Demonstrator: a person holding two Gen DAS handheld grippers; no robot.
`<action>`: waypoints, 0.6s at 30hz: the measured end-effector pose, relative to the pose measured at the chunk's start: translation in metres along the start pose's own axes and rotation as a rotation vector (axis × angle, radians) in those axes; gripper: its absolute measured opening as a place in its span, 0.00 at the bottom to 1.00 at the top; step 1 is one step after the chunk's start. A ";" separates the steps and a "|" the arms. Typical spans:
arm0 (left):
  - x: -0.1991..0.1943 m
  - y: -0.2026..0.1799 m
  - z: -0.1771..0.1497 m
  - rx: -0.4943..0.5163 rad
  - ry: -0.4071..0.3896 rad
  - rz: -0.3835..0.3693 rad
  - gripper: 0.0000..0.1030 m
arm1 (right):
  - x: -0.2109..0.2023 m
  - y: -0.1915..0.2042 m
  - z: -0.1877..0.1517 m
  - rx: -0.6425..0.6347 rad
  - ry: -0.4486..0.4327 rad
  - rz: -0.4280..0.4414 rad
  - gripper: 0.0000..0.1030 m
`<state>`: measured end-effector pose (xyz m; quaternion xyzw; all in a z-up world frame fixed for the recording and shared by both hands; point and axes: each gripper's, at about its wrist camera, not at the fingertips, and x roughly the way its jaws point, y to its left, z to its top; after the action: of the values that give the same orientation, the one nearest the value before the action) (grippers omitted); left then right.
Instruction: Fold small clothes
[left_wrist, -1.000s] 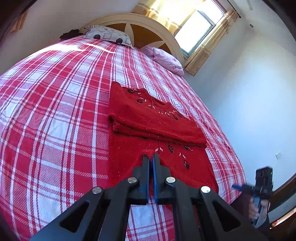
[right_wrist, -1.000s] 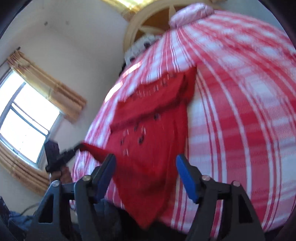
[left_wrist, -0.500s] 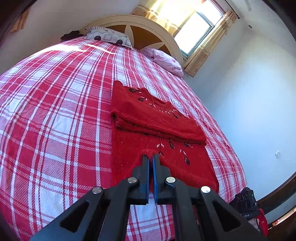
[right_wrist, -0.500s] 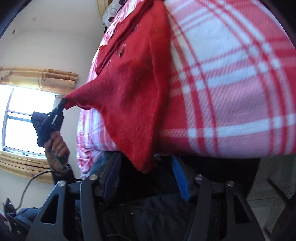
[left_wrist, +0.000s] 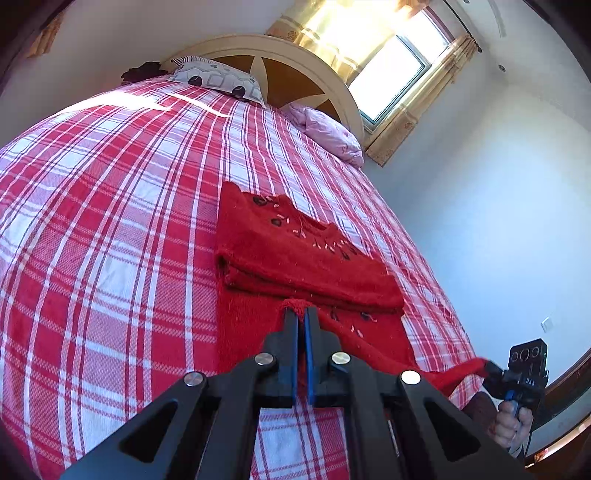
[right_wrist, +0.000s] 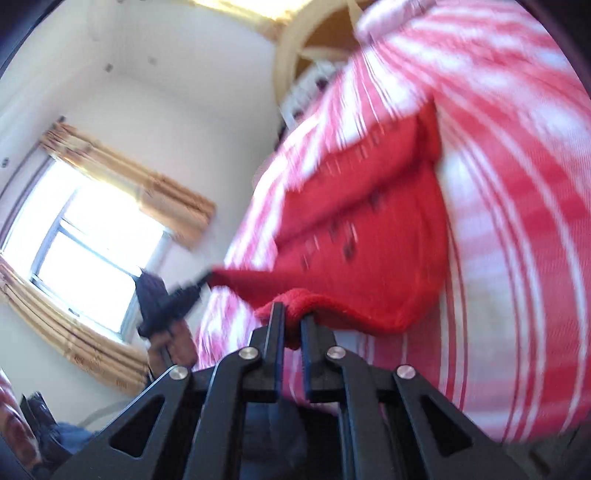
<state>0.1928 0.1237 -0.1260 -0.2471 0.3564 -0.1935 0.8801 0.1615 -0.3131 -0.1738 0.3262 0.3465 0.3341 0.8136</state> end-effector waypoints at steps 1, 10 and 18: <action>0.001 0.000 0.005 -0.005 -0.003 -0.005 0.02 | -0.002 0.003 0.012 -0.012 -0.025 -0.001 0.10; 0.029 0.012 0.057 -0.056 -0.006 -0.035 0.02 | 0.011 0.010 0.094 -0.029 -0.126 -0.042 0.10; 0.077 0.017 0.098 -0.093 0.031 -0.047 0.02 | 0.036 -0.009 0.151 -0.001 -0.143 -0.090 0.10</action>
<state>0.3176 0.1268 -0.1153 -0.2930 0.3727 -0.2011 0.8572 0.3019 -0.3352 -0.1103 0.3330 0.3017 0.2732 0.8506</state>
